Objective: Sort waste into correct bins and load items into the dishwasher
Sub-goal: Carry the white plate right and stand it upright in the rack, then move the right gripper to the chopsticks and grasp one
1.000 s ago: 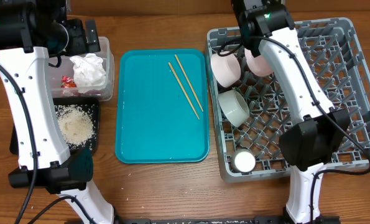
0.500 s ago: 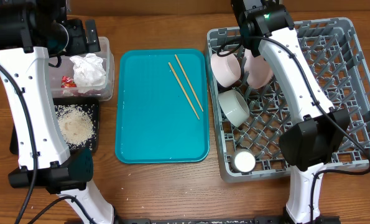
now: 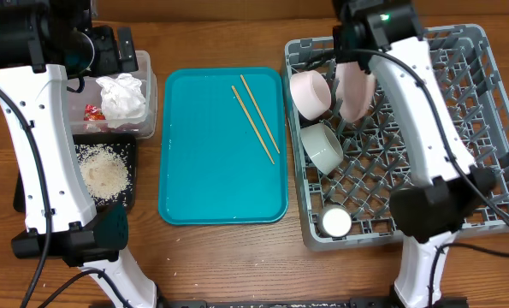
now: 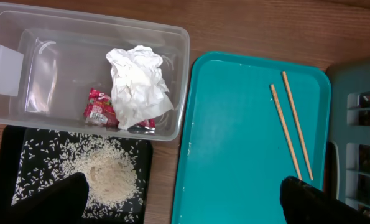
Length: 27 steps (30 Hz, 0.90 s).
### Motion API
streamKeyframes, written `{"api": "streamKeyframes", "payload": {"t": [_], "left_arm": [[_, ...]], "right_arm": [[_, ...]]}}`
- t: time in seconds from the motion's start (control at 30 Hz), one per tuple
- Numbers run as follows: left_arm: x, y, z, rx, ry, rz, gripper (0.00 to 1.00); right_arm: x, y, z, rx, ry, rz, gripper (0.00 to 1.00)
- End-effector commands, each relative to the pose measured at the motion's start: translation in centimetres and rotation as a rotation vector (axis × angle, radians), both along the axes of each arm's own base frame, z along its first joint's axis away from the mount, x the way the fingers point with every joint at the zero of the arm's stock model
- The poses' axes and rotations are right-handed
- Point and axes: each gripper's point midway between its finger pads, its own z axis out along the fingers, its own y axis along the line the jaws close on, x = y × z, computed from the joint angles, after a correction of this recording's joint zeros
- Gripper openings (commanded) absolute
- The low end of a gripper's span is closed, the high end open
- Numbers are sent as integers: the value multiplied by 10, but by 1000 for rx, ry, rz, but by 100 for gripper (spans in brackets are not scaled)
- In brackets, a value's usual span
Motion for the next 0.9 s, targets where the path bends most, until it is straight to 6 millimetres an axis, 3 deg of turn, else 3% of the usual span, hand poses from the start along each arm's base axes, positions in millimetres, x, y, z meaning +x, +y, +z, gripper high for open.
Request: {"api": "streamKeyframes", "payload": {"t": [0.0,0.1,0.27,0.33,0.4,0.63,0.87], "left_arm": [[-3,-1,14,11,-40,3,100],[-3,-1,14,11,-40,3,100],[-3,-1,14,11,-40,3,100],[-3,-1,14,11,-40,3,100],[-3,-1,14,11,-40,4,100],[-3,-1,14,11,-40,3,100],[-3,-1,14,11,-40,3,100]], "right_arm": [[-8,24,44,178,-107,80,100],[-10,61,39,357,-67,199,100],[-24,149,39,745,31,487,99],[-22,168,32,755,37,526,96],[-22,194,4,697,80,539,95],[-38,226,-77,469,238,533,92],[-47,246,-147,328,356,548,80]]}}
